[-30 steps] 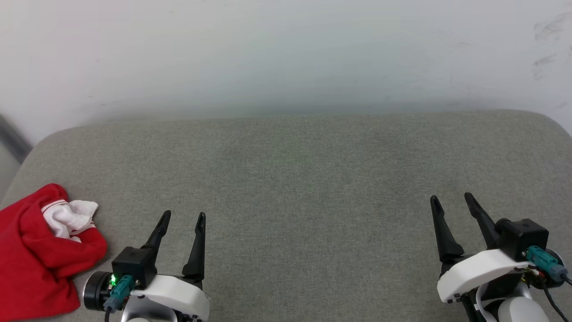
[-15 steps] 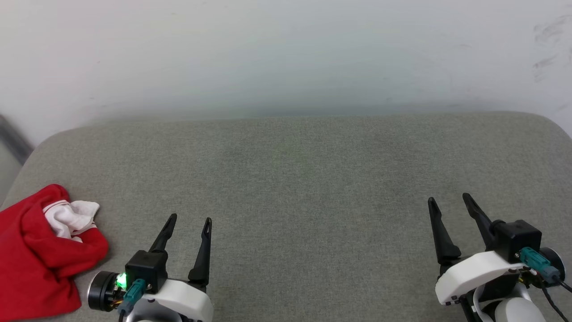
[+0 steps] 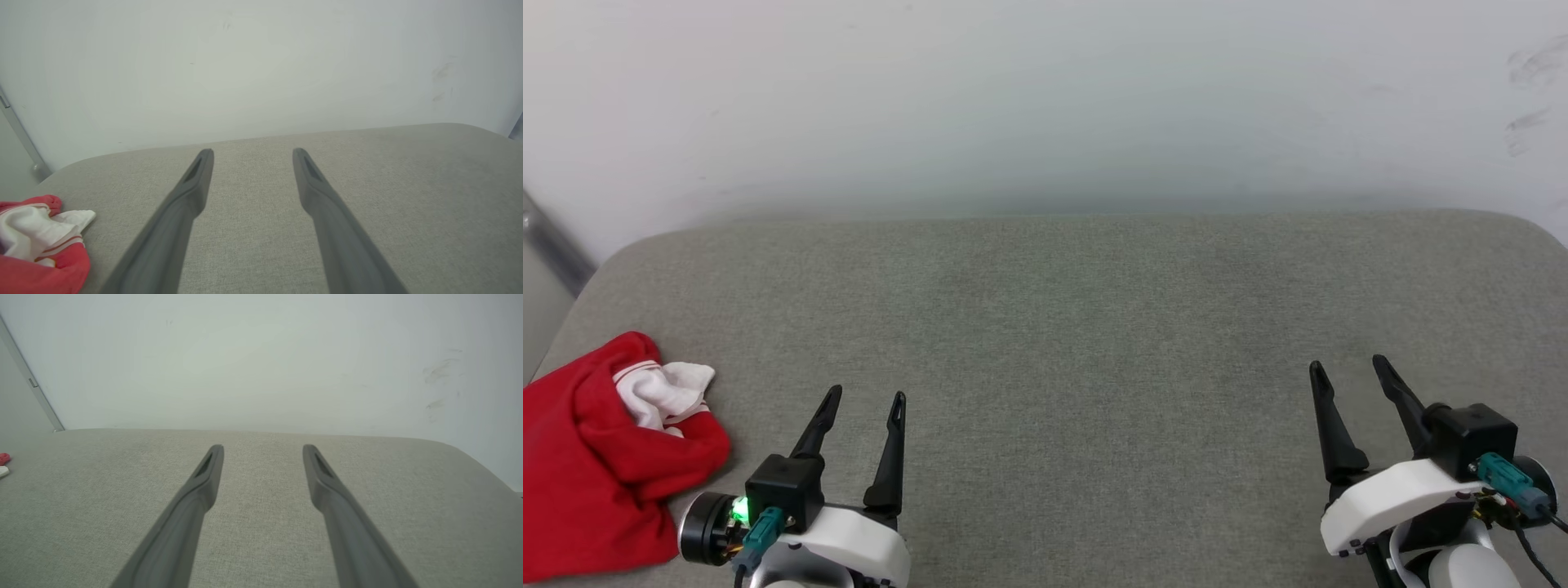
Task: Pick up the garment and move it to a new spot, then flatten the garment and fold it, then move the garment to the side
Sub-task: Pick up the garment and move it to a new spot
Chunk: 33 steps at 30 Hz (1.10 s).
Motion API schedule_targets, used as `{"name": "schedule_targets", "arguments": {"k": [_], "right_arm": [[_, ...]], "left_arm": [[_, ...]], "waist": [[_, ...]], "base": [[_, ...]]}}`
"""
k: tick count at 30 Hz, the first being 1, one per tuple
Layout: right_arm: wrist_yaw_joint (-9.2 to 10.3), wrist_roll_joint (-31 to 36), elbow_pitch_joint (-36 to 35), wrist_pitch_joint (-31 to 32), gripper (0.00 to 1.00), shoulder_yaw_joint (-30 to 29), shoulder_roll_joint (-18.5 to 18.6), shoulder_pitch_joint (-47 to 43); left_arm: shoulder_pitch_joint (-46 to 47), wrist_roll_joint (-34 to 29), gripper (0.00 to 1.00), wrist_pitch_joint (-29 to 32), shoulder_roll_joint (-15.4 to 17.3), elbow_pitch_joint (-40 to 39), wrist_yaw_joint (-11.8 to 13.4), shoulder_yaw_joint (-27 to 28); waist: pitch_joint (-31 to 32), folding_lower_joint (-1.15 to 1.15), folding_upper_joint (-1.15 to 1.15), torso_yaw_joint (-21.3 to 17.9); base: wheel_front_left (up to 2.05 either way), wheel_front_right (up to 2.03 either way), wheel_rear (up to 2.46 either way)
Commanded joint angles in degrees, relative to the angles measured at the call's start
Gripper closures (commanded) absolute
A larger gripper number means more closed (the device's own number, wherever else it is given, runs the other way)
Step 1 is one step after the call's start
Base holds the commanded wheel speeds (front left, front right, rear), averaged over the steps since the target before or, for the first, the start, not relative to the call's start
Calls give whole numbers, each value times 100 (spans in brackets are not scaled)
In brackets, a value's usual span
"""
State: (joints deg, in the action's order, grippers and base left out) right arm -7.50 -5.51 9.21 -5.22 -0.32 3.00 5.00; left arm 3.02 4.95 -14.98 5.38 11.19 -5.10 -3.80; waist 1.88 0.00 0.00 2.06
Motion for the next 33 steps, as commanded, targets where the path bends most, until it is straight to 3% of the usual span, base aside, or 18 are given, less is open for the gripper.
{"name": "schedule_targets", "arguments": {"k": [1, 15, 23, 33], "right_arm": [[2, 33, -23, -18, 0, 17, -19, 32], [3, 239, -380, 114, 0, 327, 65, -134], [2, 204, -764, 196, 0, 507, 78, -234], [3, 194, -913, 200, 0, 688, 38, -189]], "left_arm": [[80, 17, 0, -31, -7, -11, -33, 10], [208, 28, 0, -30, -45, -33, -25, 256], [96, 16, 0, -25, -53, -90, -44, 477], [12, 37, 0, -25, -53, -163, -87, 660]], "waist": [[-17, 0, 0, 70], [-79, 0, 0, 1127], [-86, 0, 0, 2111], [-127, 0, 0, 2752]], "base": [[0, 0, 0], [0, 0, 0], [0, 0, 0], [0, 0, 0]]}}
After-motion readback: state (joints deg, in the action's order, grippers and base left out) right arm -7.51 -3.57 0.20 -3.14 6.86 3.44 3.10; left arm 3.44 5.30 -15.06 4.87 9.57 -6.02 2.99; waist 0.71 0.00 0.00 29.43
